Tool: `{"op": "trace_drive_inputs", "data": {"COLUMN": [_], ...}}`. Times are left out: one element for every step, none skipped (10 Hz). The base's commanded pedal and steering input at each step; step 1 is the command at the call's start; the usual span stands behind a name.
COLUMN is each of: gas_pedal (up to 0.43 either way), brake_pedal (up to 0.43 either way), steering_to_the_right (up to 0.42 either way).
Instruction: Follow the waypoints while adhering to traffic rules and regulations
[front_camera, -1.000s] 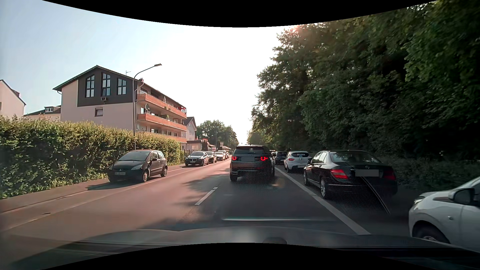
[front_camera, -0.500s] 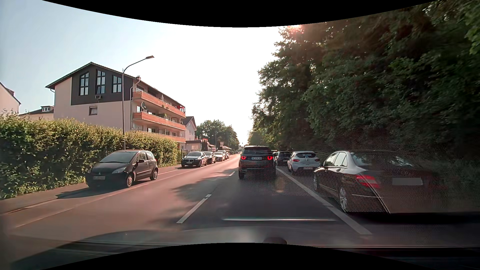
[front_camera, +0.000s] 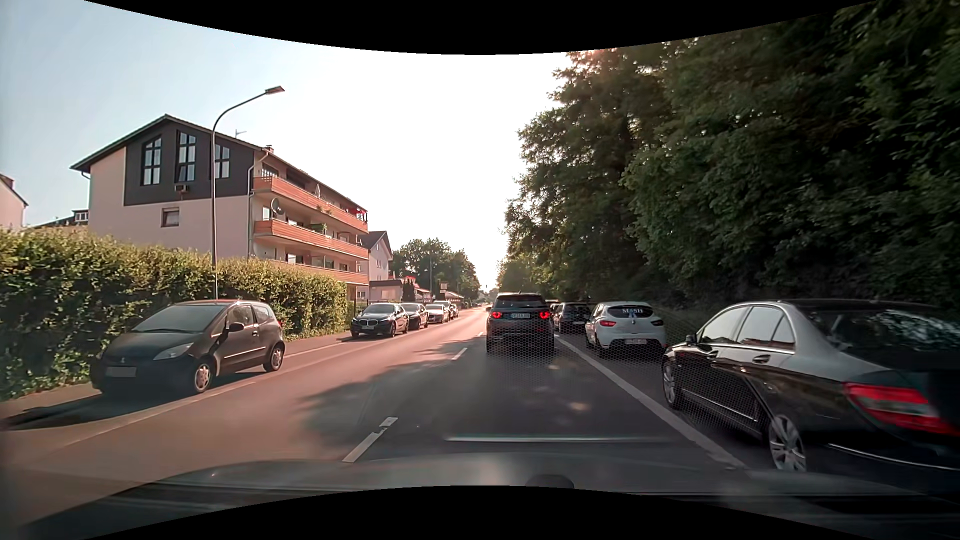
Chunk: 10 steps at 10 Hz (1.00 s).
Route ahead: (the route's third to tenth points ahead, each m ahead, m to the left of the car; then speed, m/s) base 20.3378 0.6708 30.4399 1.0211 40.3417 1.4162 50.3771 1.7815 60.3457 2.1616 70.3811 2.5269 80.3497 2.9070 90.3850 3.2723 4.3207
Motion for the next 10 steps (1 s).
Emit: {"op": "trace_drive_inputs", "data": {"gas_pedal": [0.311, 0.311, 0.311, 0.311, 0.311, 0.311, 0.311, 0.311, 0.311, 0.311], "brake_pedal": [0.0, 0.0, 0.0, 0.0, 0.0, 0.0, 0.0, 0.0, 0.0, 0.0], "steering_to_the_right": [-0.012, -0.012, -0.012, -0.011, -0.01, -0.01, -0.009, -0.009, -0.009, -0.009]}}
